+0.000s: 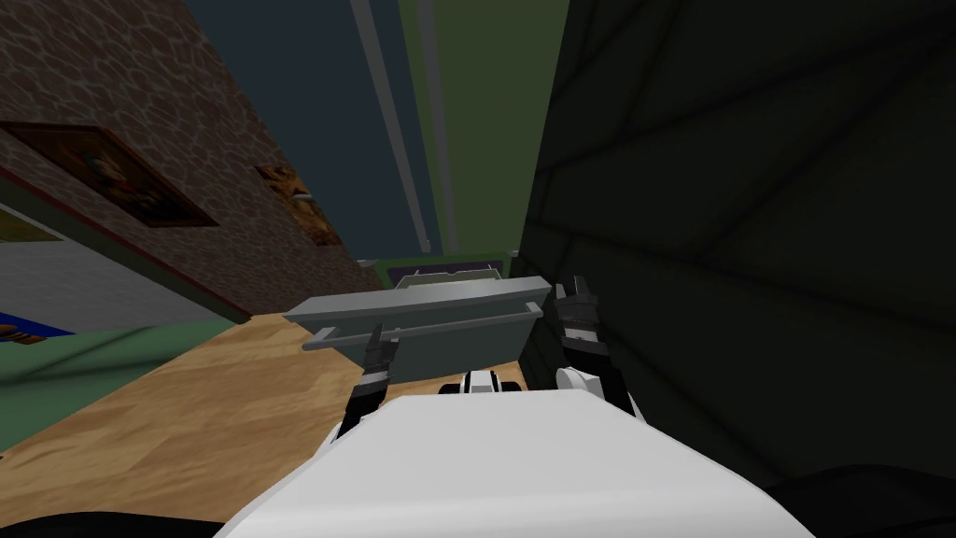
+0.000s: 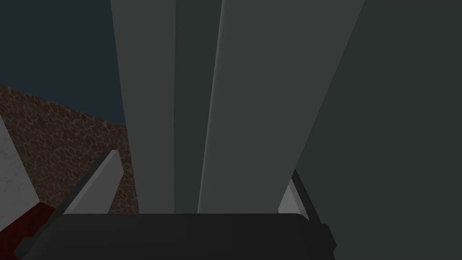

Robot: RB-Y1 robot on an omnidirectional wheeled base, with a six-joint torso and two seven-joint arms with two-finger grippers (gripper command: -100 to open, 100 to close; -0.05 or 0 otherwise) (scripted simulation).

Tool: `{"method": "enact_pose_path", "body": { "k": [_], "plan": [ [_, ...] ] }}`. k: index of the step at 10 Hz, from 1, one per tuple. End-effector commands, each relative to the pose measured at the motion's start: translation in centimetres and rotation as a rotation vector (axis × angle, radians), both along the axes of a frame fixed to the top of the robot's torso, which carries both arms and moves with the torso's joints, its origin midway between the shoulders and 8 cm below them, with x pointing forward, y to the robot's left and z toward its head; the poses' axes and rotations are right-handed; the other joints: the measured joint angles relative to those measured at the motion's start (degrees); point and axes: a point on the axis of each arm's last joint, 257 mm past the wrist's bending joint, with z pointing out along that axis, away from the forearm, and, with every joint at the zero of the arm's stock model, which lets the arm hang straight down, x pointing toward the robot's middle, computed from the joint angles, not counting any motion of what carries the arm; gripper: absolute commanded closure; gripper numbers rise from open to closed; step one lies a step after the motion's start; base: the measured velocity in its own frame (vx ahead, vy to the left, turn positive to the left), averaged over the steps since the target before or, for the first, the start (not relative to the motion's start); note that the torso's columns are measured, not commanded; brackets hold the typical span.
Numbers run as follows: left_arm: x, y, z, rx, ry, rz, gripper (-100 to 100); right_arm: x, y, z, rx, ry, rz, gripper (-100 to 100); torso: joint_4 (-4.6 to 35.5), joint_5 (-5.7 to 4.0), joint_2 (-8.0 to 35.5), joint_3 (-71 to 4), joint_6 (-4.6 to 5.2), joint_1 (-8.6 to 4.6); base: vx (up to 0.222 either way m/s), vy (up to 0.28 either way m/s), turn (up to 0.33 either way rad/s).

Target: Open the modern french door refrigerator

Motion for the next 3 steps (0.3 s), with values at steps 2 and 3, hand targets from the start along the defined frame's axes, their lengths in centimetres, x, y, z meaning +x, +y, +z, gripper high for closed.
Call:
{"method": "enact_pose_path", "body": {
  "k": [2, 3],
  "plan": [
    [-0.06, 0.04, -0.26, -0.001, 0.007, 0.001, 0, 0.0, 0.0, 0.0, 0.0, 0.0, 0.0, 0, -0.1, 0.09, -0.12, -0.05, 0.0, 0.08, 0.0, 0.0, 0.0],
    [-0.08, 0.05, -0.33, -0.001, 0.009, 0.002, 0, 0.0, 0.0, 0.0, 0.0, 0.0, 0.0, 0, -0.13, 0.12, -0.14, -0.05, 0.0, 0.1, 0.0, 0.0, 0.0]
  ]
}}
